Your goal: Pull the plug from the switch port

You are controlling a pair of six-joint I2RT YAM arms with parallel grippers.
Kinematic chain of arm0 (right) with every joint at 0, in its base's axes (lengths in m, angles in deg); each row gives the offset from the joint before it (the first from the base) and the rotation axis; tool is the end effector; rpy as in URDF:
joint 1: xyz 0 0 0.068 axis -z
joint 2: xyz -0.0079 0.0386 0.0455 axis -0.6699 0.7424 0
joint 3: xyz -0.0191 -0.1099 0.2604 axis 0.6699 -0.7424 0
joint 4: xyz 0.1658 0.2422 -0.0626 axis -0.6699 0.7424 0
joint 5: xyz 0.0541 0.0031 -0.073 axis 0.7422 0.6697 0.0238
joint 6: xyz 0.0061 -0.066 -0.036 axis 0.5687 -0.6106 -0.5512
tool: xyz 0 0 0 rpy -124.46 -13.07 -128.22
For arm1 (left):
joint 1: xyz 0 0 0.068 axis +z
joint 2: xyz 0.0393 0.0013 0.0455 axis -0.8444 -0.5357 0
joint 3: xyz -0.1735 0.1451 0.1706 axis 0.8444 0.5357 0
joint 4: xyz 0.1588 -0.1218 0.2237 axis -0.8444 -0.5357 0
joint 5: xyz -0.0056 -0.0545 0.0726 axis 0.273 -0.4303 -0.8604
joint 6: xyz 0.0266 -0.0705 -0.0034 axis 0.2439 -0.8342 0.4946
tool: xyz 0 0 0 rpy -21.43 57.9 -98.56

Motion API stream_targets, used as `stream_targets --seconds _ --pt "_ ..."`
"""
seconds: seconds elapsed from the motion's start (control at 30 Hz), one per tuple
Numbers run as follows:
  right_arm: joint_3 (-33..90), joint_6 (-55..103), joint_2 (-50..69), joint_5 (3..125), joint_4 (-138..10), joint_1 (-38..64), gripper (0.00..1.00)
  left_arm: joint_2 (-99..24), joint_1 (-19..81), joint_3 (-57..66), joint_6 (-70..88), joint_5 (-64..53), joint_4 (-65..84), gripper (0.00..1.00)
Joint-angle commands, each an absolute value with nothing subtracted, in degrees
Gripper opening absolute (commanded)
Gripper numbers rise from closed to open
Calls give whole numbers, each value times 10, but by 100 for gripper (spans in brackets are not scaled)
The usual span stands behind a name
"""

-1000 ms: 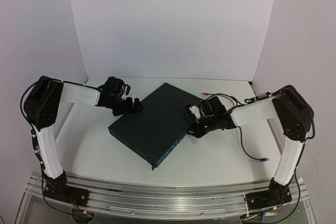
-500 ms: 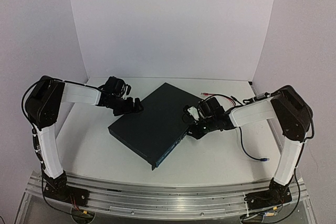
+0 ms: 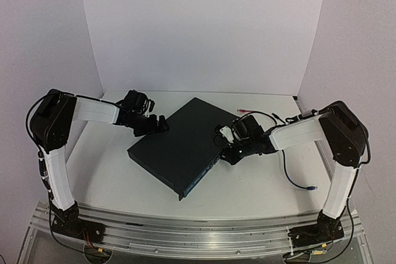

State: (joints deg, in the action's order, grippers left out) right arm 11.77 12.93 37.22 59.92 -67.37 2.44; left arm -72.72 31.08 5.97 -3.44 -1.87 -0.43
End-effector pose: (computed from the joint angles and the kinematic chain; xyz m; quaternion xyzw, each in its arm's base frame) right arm 0.3309 0.2787 0.0947 -0.3585 0.8572 0.1376 0.3431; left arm 0.4105 -0.2197 0.1275 0.0540 0.9291 -0.2405 0.2758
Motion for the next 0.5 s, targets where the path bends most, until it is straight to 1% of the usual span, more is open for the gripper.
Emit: stream_targets --seconds 0.0,0.37,0.47 --pt "140 120 346 603 -708 11 19 -741 307 35 -40 12 -3 98" --pt "145 115 342 601 -710 11 19 -746 307 33 -40 15 -3 98" --pt "146 117 343 598 -712 11 13 -750 307 31 -39 18 -3 98"
